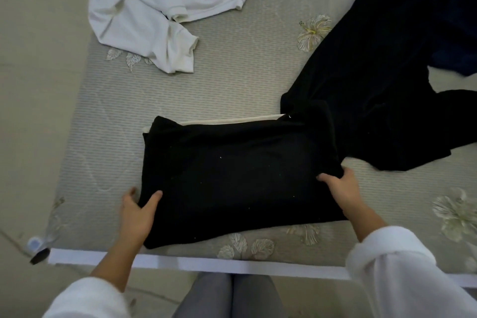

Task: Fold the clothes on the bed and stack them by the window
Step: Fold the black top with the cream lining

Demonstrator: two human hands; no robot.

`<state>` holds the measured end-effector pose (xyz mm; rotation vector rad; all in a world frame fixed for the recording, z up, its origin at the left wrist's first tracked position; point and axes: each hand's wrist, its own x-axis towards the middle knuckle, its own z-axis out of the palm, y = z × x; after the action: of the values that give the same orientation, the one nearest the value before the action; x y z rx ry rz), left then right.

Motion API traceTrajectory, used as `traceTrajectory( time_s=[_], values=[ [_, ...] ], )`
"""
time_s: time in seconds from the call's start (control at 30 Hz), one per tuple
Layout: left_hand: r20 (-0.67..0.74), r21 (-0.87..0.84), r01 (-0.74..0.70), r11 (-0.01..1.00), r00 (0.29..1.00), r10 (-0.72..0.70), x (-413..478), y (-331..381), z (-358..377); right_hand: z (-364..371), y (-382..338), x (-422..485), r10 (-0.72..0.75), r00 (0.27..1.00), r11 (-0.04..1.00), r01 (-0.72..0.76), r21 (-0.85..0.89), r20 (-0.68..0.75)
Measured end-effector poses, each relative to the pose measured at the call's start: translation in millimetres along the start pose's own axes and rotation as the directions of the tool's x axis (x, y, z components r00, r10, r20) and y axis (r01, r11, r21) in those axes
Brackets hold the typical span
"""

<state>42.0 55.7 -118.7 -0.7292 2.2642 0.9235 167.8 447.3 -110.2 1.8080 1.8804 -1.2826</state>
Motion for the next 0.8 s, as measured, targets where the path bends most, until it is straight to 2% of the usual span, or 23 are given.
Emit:
traceTrajectory(
  time_s=[0.07,0.17,0.23,0.3,0.37,0.47,0.57,0.67,0.8],
  values=[
    [0.122,-0.147,0.09,0.985,0.99,-0.072,-5,6,-6,-7,-11,-3,0.087,0.996,0.993,-0.089,0.083,0.03],
    [0.172,-0.141,0.087,0.986,0.983,-0.062,-10,19,-16,-22,-26,-15,0.16,0.978,0.981,-0.172,0.089,0.132],
    [0.18,-0.102,0.002,0.995,0.983,0.017,-18,31,-22,-26,-33,-30,0.115,0.98,0.991,-0.125,0.056,0.161],
    [0.181,-0.088,-0.09,0.992,0.978,0.105,-30,42,-25,-24,-32,-52,-0.01,0.991,1.0,0.01,-0.003,0.132],
    [0.127,-0.034,-0.201,0.979,0.971,0.204,-44,50,-28,-22,-24,-74,-0.132,0.984,0.983,0.146,-0.108,0.121],
    [0.031,0.086,-0.382,0.92,0.924,0.381,-64,57,-33,-26,-4,-102,-0.233,0.965,0.946,0.253,-0.202,0.118],
    [0.005,0.202,-0.501,0.841,0.86,0.511,-87,66,-36,-46,15,-121,-0.306,0.947,0.938,0.318,-0.14,0.103],
    [0.063,0.226,-0.591,0.775,0.803,0.593,-110,76,-32,-78,32,-133,-0.353,0.932,0.933,0.358,-0.05,0.082],
    [0.169,0.296,-0.703,0.647,0.705,0.689,-147,95,3,-130,66,-141,-0.308,0.951,0.95,0.308,0.061,-0.009]
  ],
)
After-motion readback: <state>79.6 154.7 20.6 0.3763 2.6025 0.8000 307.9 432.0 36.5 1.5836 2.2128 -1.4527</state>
